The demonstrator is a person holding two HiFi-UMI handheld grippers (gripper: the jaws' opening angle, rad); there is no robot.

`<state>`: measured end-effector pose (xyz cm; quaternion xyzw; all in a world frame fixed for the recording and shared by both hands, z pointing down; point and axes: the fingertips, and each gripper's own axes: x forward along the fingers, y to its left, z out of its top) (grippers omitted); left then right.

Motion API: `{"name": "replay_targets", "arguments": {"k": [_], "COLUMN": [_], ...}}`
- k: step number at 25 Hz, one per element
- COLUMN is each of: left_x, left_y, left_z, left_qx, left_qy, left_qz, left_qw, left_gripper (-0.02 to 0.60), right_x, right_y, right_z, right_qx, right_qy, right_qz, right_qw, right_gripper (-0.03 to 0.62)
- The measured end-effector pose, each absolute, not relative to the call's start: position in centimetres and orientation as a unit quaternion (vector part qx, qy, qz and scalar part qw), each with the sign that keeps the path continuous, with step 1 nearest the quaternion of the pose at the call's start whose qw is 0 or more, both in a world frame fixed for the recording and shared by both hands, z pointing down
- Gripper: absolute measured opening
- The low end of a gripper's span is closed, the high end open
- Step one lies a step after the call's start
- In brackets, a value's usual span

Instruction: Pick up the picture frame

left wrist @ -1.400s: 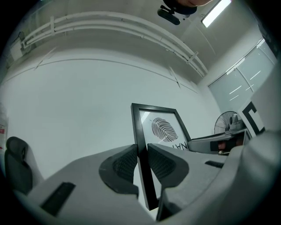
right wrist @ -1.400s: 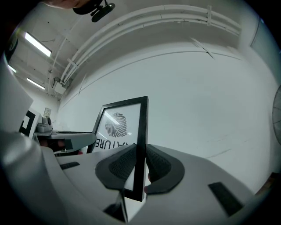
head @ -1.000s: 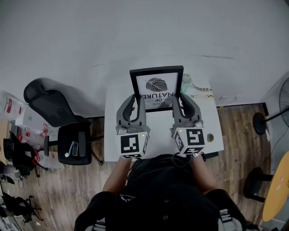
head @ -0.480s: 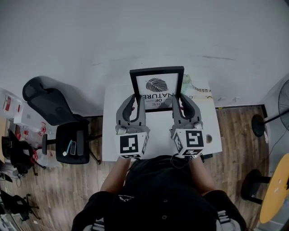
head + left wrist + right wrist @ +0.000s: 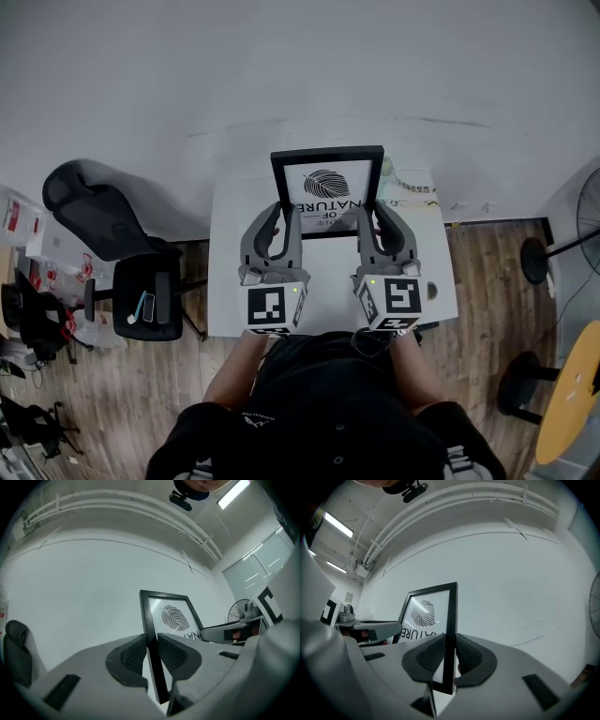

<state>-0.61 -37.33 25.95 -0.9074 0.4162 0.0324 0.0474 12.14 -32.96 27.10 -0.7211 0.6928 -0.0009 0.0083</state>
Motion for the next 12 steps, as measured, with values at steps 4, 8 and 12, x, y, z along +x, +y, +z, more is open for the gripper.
{"name": "replay_targets", "arguments": {"k": [4,8,12], "left_x": [-0.52,-0.39,-0.24], "left_y": [-37.43,-37.68,-38.08], "left_z": [26.27,26.35,26.90], "left_qx": [-0.906,-0.907,-0.908], "left_qy": [0.420,0.417,0.416], "left_qz": [0.035,0.034,0.031], "left_qw": [0.045,0.044,0.040], "left_gripper": [0.077,0.077,0.077], "right_x": [12.32,12.40,12.56], "right_y": [-33.01,-33.17,-33.54], "right_z": [27.41,27.52,28.05], "right_qx": [-0.725,-0.727,-0.728], "right_qy": [0.688,0.686,0.685], "right_qz": [-0.006,-0.008,-0.012], "right_qw": [0.012,0.011,0.006], "right_gripper": [0.066,0.066,0.066]}}
